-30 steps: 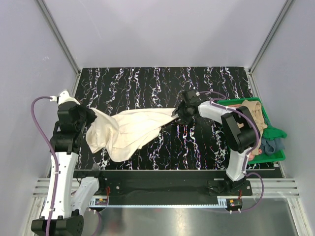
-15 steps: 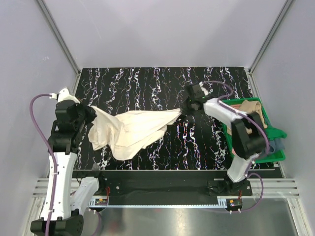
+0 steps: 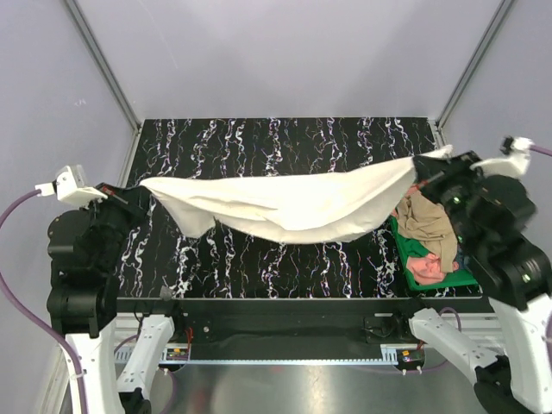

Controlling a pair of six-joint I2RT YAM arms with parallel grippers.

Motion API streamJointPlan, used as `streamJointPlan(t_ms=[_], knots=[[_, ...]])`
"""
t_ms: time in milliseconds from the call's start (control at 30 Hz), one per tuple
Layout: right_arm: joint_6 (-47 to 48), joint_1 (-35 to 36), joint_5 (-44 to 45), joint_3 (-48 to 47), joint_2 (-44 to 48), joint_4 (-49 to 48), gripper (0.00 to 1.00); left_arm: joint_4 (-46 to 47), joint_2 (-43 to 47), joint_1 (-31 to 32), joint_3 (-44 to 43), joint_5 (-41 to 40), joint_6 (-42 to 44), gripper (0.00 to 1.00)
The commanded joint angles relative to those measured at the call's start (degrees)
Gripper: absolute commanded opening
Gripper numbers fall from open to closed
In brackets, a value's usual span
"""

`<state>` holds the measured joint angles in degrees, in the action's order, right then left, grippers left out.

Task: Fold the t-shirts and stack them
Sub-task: Flatten the tshirt out

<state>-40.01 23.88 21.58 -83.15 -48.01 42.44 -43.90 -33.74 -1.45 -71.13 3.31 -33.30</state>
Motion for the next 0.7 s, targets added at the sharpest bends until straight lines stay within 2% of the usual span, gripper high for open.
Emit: streamJointPlan(t_ms=[0,100,233,367,567,633,667], knots=[[1.95,-0.24,4.17,-3.15,1.42,5.47,0.0,0.31,0.77,0.14,-1.21,1.61,-2.82,0.0],[3.62,-0.15,3.99,-6.22,0.55,5.12,0.0,0.48,0.52,0.05,-0.24,2.14,-3.7,0.0],[7.31,-0.24,5.48,-8.78,-7.94,3.71,0.0,2.15,-1.41,0.05,3.01,-2.41,-2.21,0.0],[11.88,-0.24,0.84,-4.06,-16.75,-3.3,0.0,2.59,-6.77,0.13,9.15,-1.82,-1.42,0.0],[11.53,-1.73,-6.54,2.81,-32.56,-18.23,0.02,9.34,-19.75,0.05,17.95,-2.35,0.42,0.0],[12.93,-2.52,-9.97,2.13,-40.79,-21.76,0.04,12.07,-24.68,-0.3,18.22,1.84,1.31,0.0],[13.2,-2.7,-10.16,0.55,-44.07,-22.3,0.05,12.95,-30.71,-0.48,16.13,3.96,1.57,0.0]])
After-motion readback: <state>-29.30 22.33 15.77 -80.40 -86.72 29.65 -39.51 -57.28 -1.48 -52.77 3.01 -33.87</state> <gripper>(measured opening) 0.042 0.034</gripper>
